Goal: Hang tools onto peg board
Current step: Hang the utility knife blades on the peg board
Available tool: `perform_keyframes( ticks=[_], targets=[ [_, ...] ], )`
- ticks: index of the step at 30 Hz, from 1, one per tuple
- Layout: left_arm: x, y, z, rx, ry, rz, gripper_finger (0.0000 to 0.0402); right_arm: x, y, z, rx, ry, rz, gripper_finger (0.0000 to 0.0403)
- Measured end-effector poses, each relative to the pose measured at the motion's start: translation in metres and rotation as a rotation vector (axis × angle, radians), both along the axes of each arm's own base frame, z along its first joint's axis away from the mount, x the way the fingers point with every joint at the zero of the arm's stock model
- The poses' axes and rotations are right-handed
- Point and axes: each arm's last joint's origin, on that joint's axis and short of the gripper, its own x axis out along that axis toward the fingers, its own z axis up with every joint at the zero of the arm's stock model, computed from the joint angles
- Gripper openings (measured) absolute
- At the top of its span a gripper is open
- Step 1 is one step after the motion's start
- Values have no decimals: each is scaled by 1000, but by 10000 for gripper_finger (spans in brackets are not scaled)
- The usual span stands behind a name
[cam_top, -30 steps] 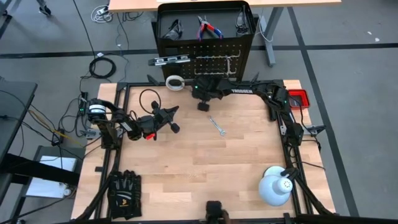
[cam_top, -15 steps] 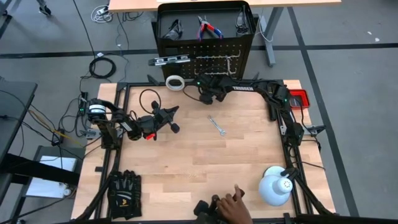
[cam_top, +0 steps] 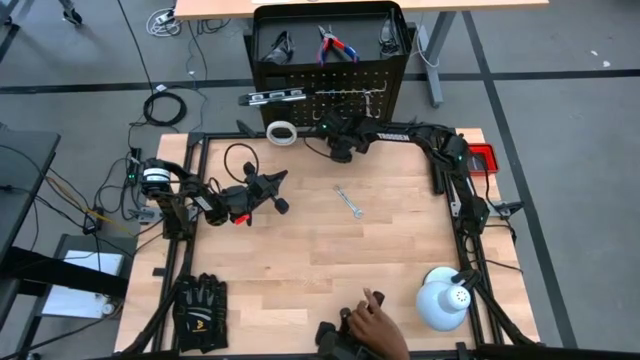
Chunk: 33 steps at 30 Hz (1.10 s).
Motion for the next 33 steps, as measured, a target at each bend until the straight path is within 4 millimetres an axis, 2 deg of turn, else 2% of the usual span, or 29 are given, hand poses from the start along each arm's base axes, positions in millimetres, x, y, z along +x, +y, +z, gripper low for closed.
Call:
perform_keyframes(
  ticks=[6,10,19,26,30,33],
  targets=[
    [0,0,0,1,-2,0,0,8,-2,-15,-93,98,99,5],
    [0,0,0,0,1,0,0,12,-5,-26,-147,136,100,5],
    [0,0,0,4,7,0,0,12,-8,-35,-92,107,125,5],
    [0,1,-1,3,20,5,0,28,20,-31,-27,37,195,3],
    [0,3,-2,1,23,12,0,33,33,-27,-47,73,185,3],
    [0,3,-2,0,30,13,0,36,39,-14,-48,44,181,3]
  ],
)
